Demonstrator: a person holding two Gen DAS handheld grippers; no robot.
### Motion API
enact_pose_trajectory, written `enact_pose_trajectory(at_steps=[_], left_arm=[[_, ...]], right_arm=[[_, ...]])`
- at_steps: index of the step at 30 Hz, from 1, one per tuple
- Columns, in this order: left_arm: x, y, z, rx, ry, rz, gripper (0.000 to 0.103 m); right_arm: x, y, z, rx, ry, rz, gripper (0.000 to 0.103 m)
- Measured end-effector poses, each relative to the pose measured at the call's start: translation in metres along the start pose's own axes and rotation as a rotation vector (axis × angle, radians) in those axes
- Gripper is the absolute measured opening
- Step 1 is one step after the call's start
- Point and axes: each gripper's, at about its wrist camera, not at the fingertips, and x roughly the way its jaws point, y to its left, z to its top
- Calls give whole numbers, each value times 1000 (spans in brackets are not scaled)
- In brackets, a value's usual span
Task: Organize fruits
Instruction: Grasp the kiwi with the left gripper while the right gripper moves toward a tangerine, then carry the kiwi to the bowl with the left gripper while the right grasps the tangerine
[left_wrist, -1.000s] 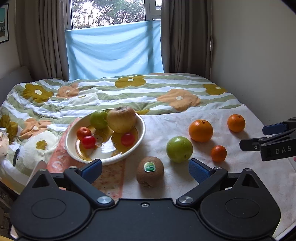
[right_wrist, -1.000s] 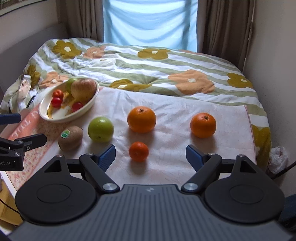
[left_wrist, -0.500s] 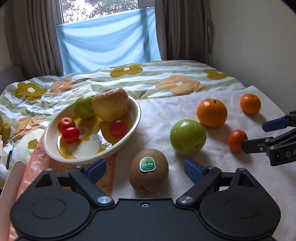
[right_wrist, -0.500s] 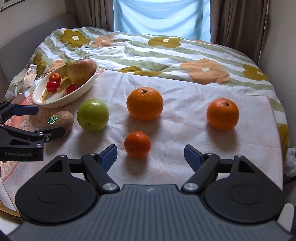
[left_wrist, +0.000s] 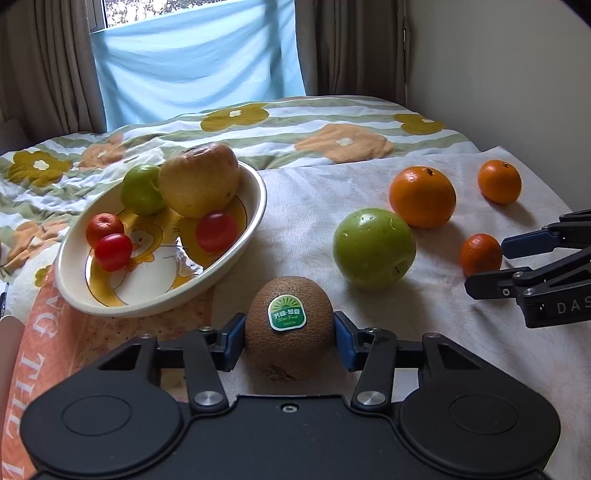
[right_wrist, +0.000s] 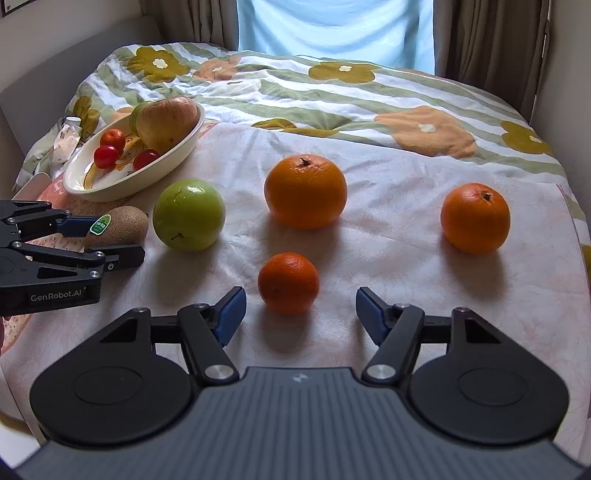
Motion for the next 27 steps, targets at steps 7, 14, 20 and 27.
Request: enact_pose_trajectory(at_steps=[7, 14, 20, 27], left_arm=[[-2, 1, 1, -3, 6, -7, 51], [-6, 1, -2, -6, 11, -9, 50], [-12, 0, -5, -19, 11, -14, 50], [-22, 1, -3, -42, -5, -12, 50]], right_arm=[[3, 1, 1, -2, -3, -2, 74], [6, 2, 2, -10, -17, -7, 68], [8, 4, 3, -12, -20, -8, 58], [4, 10, 5, -20, -36, -4, 51]])
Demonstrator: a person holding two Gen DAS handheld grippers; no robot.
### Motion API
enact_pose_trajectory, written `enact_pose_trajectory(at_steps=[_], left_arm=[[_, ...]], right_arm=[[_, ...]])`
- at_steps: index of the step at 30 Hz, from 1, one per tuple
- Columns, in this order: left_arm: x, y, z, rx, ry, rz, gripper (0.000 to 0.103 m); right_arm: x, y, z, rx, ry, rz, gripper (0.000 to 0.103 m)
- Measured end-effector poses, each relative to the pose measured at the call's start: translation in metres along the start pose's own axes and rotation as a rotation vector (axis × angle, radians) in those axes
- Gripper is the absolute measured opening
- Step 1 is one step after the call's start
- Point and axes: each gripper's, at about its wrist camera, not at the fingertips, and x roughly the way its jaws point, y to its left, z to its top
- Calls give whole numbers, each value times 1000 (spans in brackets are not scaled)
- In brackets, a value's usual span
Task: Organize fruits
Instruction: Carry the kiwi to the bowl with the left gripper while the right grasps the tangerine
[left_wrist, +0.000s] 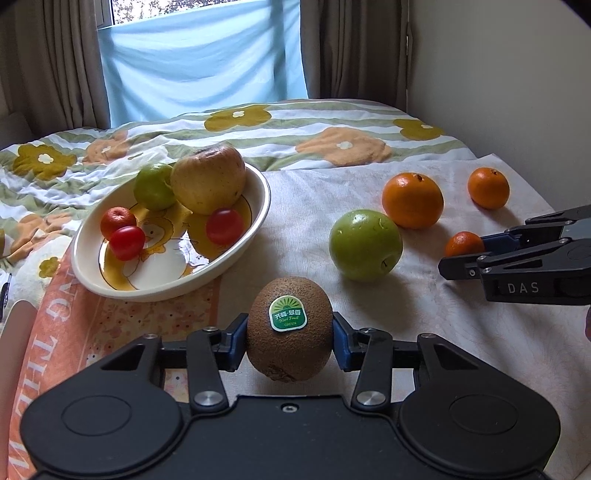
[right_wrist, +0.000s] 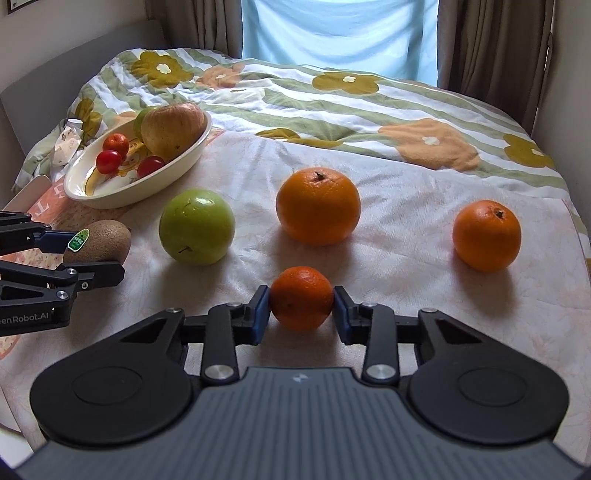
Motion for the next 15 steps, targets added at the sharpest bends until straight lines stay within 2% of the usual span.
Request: enact_pose_trajectory(at_steps=[7, 15], left_arm=[[-25, 4, 7, -38, -36, 2, 50], [-65, 15, 20, -85, -80, 35, 50]], right_arm=[[-19, 9, 7, -16, -16, 23, 51], [-49, 26, 32, -32, -50, 60, 51]])
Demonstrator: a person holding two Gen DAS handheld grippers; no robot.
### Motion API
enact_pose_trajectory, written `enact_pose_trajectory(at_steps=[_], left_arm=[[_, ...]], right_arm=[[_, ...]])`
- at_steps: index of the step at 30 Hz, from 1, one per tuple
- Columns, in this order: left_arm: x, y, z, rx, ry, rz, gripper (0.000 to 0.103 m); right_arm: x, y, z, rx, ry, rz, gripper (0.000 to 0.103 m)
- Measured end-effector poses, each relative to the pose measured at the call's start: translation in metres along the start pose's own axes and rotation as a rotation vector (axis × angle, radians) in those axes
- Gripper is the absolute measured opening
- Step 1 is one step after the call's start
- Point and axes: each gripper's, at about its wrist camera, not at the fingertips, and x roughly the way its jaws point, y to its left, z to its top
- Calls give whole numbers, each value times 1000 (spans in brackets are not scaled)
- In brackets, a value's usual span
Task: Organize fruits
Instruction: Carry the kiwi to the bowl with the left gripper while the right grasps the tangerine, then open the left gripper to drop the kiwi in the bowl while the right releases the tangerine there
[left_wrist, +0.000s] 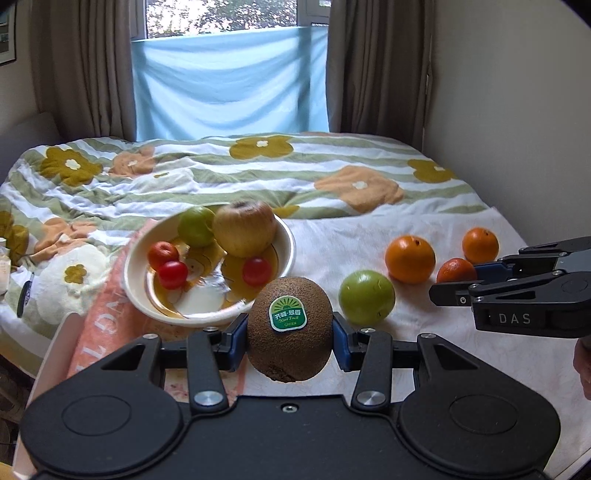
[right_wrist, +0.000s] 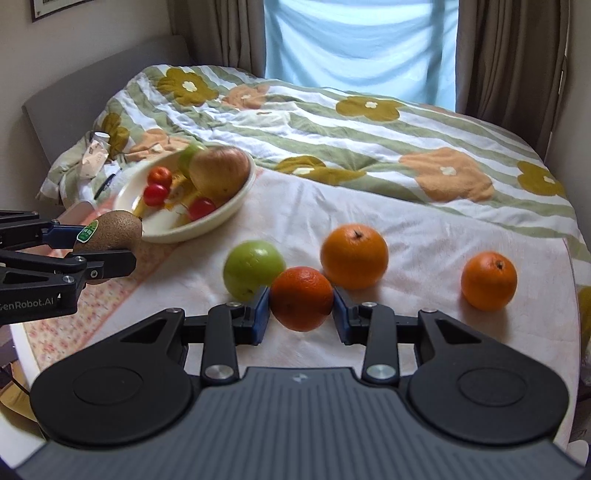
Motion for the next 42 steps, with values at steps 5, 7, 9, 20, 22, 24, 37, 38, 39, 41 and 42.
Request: enact_pose_trajectory(at_steps=[5, 7, 9, 20, 22, 24, 37, 38, 39, 41, 42], left_arm=[[-19, 16, 15, -22, -24, 23, 50], [-23, 24, 22, -21, -34, 29, 50], [-23, 35, 30, -15, -39, 28, 50], [9, 87, 61, 72, -13, -26, 50], [20, 96, 65, 90, -6, -41, 50], [30, 102, 68, 107, 1, -54, 50], [104, 112, 64, 217, 99, -137, 49], [108, 111, 64, 224, 107, -147, 49], [111, 110, 62, 231, 114, -154, 49], [118, 107, 60, 247, 127, -172, 49], [120, 106, 58, 255, 132, -179, 50]], right_arm=[[-15, 19, 23, -14, -23, 20, 51], [-18, 29, 31, -18, -32, 24, 51], [-20, 38, 39, -12, -39, 23, 51], [1, 81, 74, 94, -45, -33, 51], [8, 87, 79, 112, -42, -49, 51], [16, 93, 83, 125, -39, -63, 51], [58, 103, 87, 237, -24, -156, 51], [60, 102, 86, 245, -21, -164, 51], [62, 101, 85, 253, -17, -171, 51], [65, 100, 83, 268, -9, -187, 51], [66, 99, 82, 274, -5, -194, 51]])
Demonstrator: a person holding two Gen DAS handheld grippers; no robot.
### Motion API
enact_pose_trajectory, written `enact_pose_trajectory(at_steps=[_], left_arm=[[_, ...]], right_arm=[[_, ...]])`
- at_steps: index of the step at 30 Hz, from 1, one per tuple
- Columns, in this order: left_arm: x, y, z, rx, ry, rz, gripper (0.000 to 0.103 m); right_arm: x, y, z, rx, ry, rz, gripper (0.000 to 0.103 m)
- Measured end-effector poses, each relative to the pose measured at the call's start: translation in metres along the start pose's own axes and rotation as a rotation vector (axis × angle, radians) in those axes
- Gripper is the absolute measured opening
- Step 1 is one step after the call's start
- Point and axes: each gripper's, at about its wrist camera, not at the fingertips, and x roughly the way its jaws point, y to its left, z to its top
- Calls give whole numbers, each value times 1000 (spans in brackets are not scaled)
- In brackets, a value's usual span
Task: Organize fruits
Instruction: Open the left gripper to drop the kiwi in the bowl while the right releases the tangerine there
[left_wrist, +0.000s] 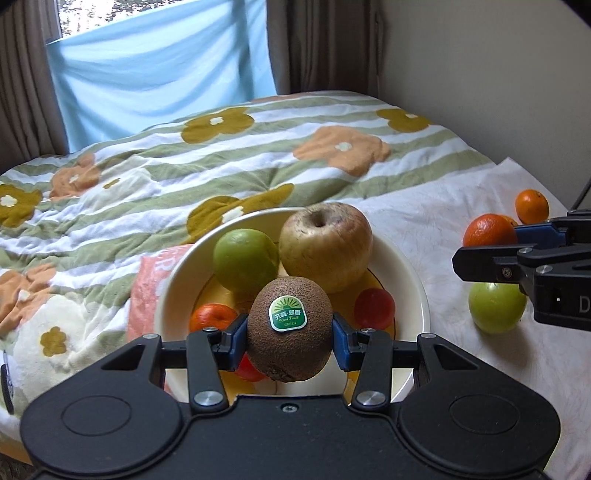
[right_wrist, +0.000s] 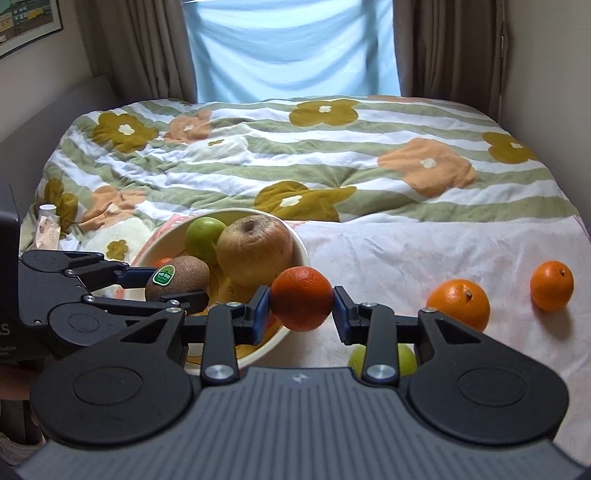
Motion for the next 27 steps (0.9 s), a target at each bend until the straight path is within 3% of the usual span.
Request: enact_pose_trajectory(at_steps=[5, 6, 7, 9, 13, 27], left_arm=[[8, -5, -1, 36, 8, -20, 50], [7, -5, -2, 37, 0, -26, 54], [5, -5, -2, 40, -10, -35, 63], [-1, -5, -1, 48, -40, -28, 93], [-14, 0, -5, 37, -56, -45, 94], [-65, 29, -40, -133, -70, 33, 95]], right_arm=[[3, -2, -5, 17, 14, -27, 51], [3, -2, -5, 18, 14, -31, 51], [3, -3, -5, 19, 13, -34, 51], [3, -3, -3, 20, 11, -38, 51], [0, -1, 2, 11, 6, -32, 51], [23, 36, 3, -100, 77, 80, 51]])
